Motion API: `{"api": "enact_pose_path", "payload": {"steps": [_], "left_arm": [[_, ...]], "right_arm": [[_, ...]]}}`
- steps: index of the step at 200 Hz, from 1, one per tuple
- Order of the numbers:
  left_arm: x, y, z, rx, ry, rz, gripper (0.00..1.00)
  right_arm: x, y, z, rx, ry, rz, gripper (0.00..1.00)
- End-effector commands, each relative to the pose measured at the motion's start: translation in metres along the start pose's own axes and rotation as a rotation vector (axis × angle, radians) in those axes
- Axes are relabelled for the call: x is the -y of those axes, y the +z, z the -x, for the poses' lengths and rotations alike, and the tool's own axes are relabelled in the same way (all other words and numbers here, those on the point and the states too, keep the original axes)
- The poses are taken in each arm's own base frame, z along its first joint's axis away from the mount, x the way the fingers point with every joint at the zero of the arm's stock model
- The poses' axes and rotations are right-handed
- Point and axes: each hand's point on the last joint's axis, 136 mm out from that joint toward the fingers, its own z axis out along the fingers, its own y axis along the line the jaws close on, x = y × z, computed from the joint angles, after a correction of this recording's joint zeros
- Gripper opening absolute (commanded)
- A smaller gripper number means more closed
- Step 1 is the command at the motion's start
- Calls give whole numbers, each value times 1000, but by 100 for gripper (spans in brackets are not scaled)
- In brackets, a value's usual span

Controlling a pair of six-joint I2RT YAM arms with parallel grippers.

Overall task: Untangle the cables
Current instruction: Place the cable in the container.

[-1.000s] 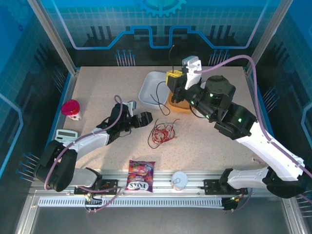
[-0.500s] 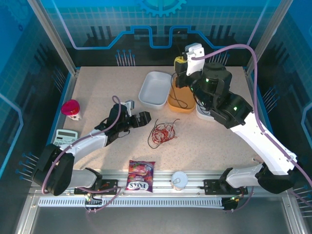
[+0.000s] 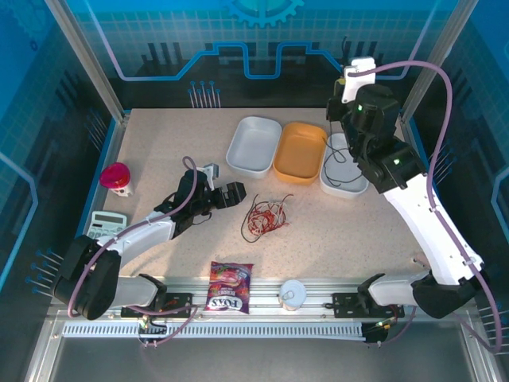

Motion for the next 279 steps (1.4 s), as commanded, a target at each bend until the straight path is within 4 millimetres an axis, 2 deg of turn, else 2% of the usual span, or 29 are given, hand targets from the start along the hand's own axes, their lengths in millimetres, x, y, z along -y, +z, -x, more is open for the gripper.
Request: {"api": "enact_pose_path", "payload": {"steps": [1, 32, 73, 144, 221, 279], "left_arm": [[1, -7, 2, 16, 22, 5, 99], [1, -8, 1, 12, 23, 7, 99], [1, -9, 2, 16, 25, 9, 99], [4, -13, 6, 27, 32, 12, 99], [3, -11, 7, 25, 35, 17, 99], [0, -10, 4, 17, 33, 25, 99]], "right_arm": [[25, 17, -27, -70, -11, -80, 0], [48, 36, -63, -148, 53, -94, 0], [63, 53, -104, -216, 98, -106, 0], [71, 74, -154, -309, 112, -114, 0], [68, 87, -185, -389, 126, -122, 0], [78, 94, -238, -560, 173, -212, 0]]}}
